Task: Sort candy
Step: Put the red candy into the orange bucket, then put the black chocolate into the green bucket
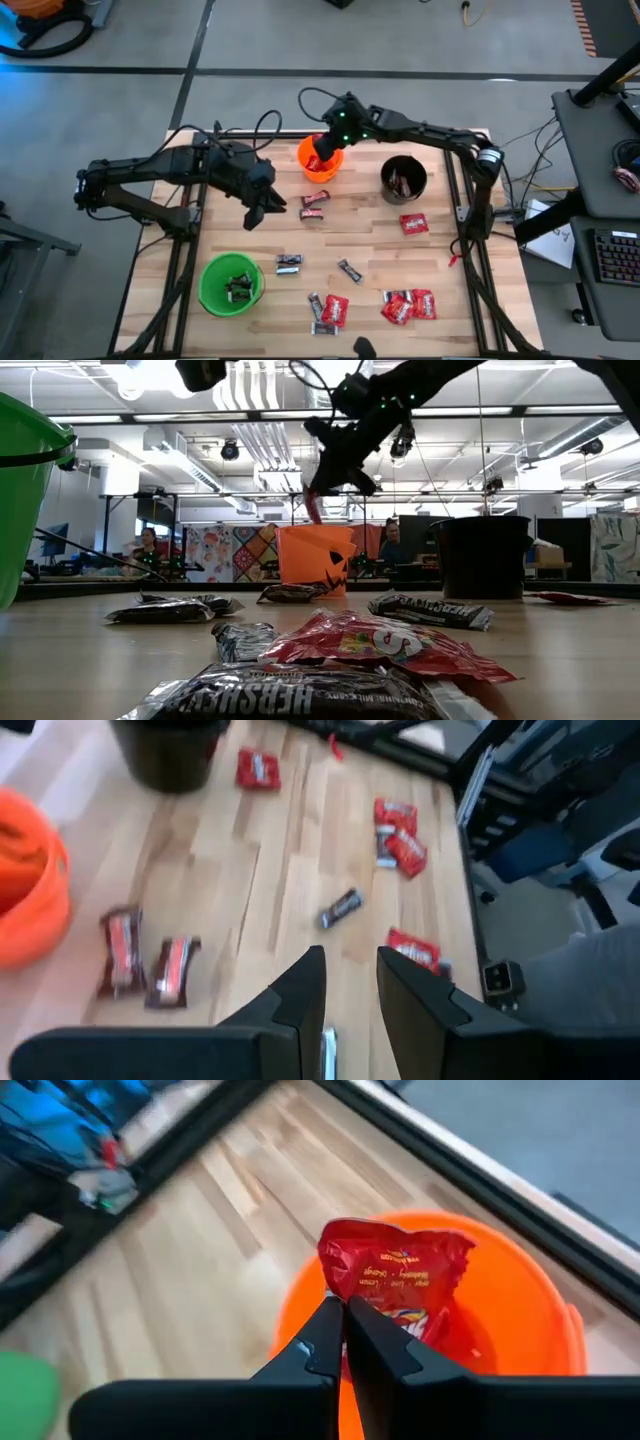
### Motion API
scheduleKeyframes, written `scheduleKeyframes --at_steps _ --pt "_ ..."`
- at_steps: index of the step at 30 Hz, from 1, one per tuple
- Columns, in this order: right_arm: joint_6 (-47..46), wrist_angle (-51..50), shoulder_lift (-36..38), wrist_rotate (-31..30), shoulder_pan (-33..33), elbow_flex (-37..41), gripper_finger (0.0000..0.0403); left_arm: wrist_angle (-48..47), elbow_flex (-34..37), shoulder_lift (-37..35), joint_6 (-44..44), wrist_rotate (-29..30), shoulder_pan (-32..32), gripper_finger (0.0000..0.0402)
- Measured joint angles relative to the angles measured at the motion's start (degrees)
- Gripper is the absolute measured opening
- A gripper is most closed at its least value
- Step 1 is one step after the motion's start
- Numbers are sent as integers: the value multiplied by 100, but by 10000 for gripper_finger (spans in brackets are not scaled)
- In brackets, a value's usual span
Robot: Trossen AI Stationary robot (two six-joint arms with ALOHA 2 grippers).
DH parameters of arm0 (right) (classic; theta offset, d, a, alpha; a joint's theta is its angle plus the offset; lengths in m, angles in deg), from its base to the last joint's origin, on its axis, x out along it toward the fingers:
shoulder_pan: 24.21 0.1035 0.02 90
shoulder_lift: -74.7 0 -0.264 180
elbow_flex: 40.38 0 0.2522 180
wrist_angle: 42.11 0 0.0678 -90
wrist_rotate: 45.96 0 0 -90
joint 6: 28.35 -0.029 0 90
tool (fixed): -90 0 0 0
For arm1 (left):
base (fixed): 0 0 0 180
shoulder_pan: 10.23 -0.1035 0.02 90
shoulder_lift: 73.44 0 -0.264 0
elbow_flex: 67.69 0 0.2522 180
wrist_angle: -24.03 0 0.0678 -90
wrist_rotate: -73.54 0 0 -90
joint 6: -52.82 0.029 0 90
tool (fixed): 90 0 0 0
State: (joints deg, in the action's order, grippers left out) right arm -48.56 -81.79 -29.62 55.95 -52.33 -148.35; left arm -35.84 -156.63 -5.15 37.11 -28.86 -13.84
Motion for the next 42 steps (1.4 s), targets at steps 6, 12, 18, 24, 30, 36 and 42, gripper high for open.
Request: scheduleKeyframes --at_steps 6,12,18,24,30,36,42 --pt "26 -368 -251 -52 0 -239 32 -505 0 1 -6 573 0 78" --pt "50 -560 -243 -147 0 -358 95 -513 0 99 16 873 -2 78" --pt "248 -1210 -229 -154 -4 -763 156 -482 0 314 35 874 2 78" --pt "883 -2746 -187 -147 36 -1496 187 -436 0 741 35 874 20 78" --pt "1447 -3922 -26 -145 157 -2097 194 -444 0 1177 37 785 46 78" --pt "1621 -3944 728 -145 308 -1857 194 -456 0 1575 20 579 246 78" --pt "1398 -3658 1523 -151 555 -1326 190 -455 0 2018 -20 572 560 78"
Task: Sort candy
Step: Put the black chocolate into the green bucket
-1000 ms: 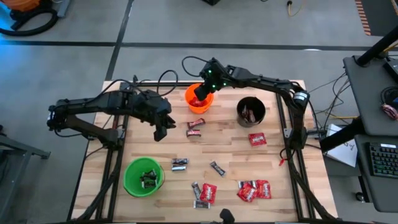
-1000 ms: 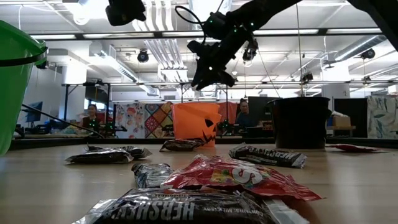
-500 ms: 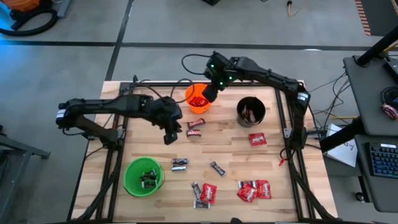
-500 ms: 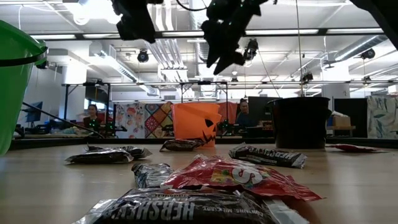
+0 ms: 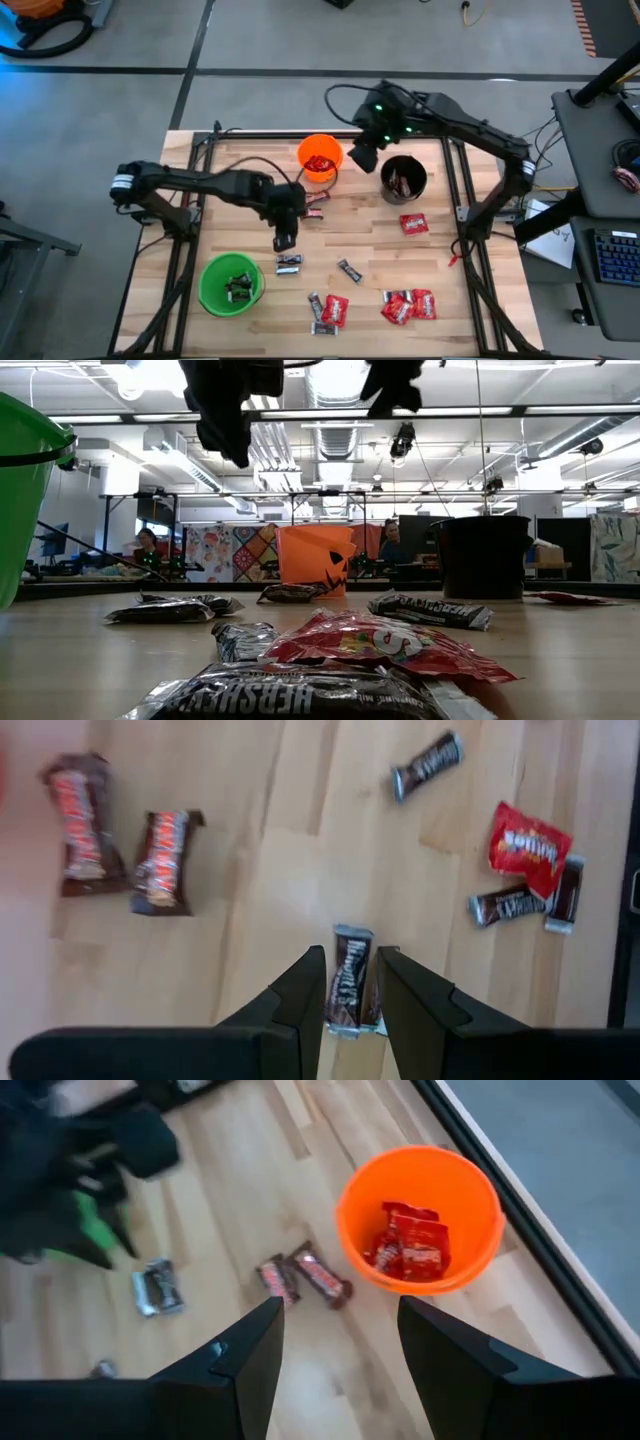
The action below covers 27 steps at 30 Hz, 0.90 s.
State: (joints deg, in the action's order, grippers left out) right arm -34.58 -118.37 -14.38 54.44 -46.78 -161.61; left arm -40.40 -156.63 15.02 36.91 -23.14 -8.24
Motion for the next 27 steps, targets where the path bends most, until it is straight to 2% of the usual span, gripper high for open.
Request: scheduleKeyframes --at_steps 6,13,21,27 --pt "-502 190 698 -89 389 682 189 -40 0 470 -52 -33 165 78" --pt "-1646 192 1270 -901 1301 1223 187 -240 0 965 133 -181 274 78" --pt "-2921 186 1451 -1807 2415 1437 187 -141 0 1331 884 -184 537 78" --pt "-3485 152 1394 -2480 3120 1450 187 32 0 1608 940 -177 750 82"
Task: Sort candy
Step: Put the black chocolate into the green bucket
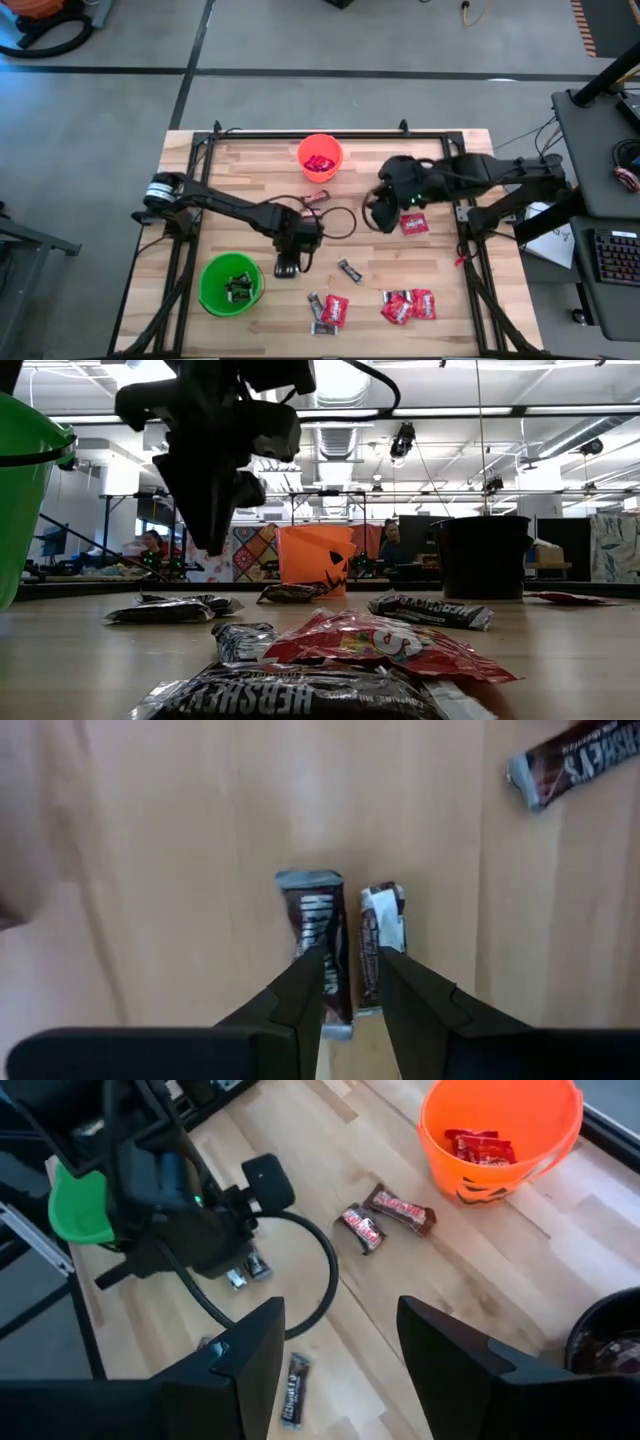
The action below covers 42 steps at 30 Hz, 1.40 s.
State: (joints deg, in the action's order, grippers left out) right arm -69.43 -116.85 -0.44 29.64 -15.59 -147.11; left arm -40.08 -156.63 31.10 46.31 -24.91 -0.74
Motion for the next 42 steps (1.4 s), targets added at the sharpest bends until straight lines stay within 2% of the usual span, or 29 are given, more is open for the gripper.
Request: scheduleKeyframes --at_steps 7,12,28,32,42 --pt "-532 -9 37 -513 509 2 187 123 0 126 -177 76 9 113" --pt "-592 -10 20 -761 680 2 187 183 0 202 -172 323 10 132" --pt "-699 -44 -37 -814 728 39 187 357 26 752 -171 299 27 134" --pt "-699 -45 -37 -814 728 39 187 375 26 873 -150 305 27 122" --pt "-697 -49 -37 -816 728 39 187 427 11 883 -148 277 27 60"
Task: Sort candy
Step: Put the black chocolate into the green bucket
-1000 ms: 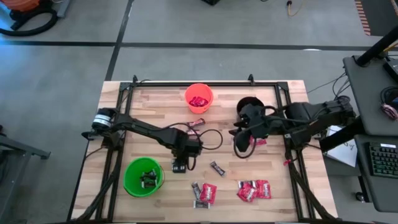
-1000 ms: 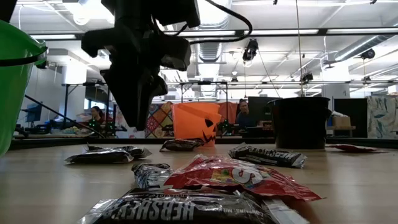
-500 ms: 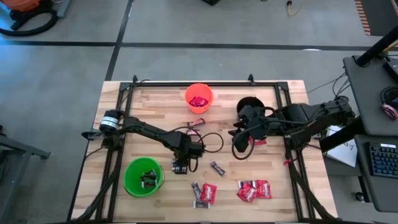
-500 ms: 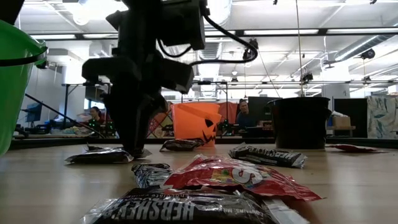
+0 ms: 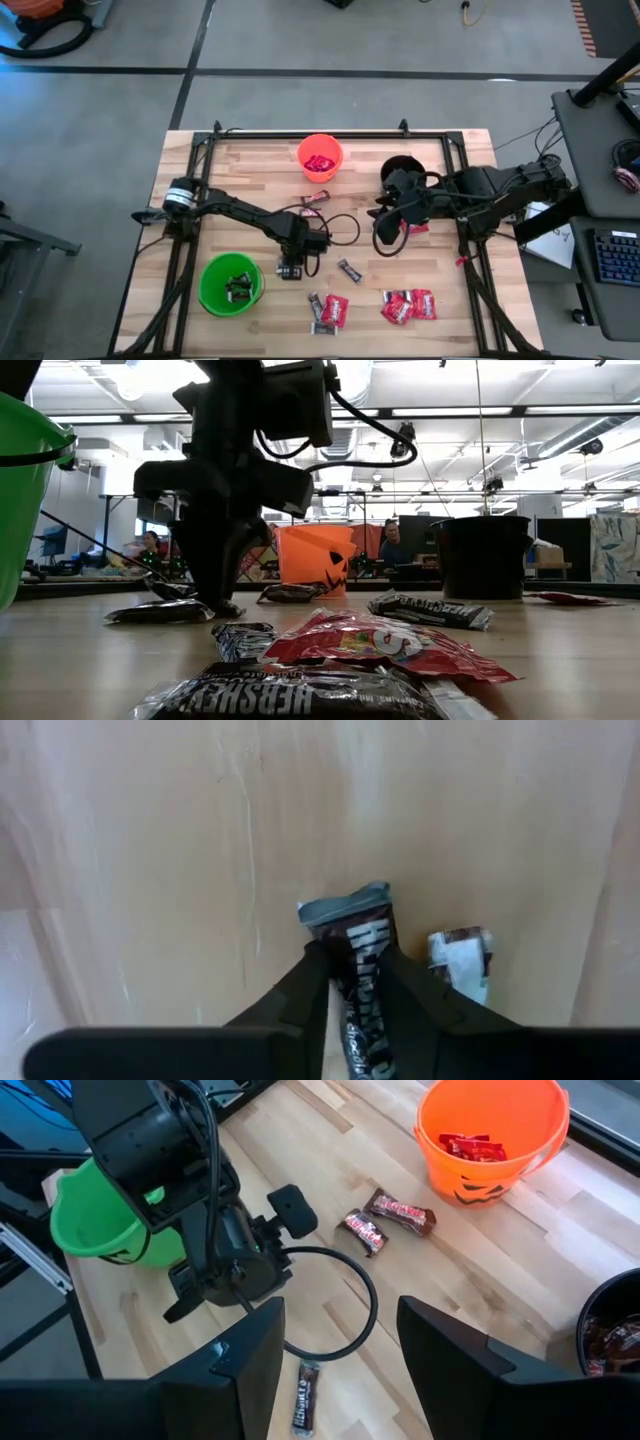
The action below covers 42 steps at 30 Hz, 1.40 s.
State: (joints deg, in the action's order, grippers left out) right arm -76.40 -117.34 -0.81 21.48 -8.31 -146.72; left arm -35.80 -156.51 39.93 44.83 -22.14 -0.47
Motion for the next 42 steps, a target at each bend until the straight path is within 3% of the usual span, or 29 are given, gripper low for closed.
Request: scheduleKeyframes --at_steps 15,24,28,34,38,42 --pt "52 -2 0 -2 0 0 187 -39 15 -146 207 29 -31 38" --pt "61 2 -2 -163 -2 0 187 -282 -227 -947 463 73 -217 38" --pt "50 6 -2 -212 -2 0 187 -667 -705 -1335 806 170 -337 38" --pt "-2 28 -2 -212 -2 0 187 -2547 -2117 -1554 886 -3 -374 38" --pt "-32 39 -2 -211 -2 0 187 -3521 -3151 -1561 385 -489 -219 38" --pt "-40 42 -2 -211 -2 0 187 -4190 -3901 -1561 115 -541 81 38"
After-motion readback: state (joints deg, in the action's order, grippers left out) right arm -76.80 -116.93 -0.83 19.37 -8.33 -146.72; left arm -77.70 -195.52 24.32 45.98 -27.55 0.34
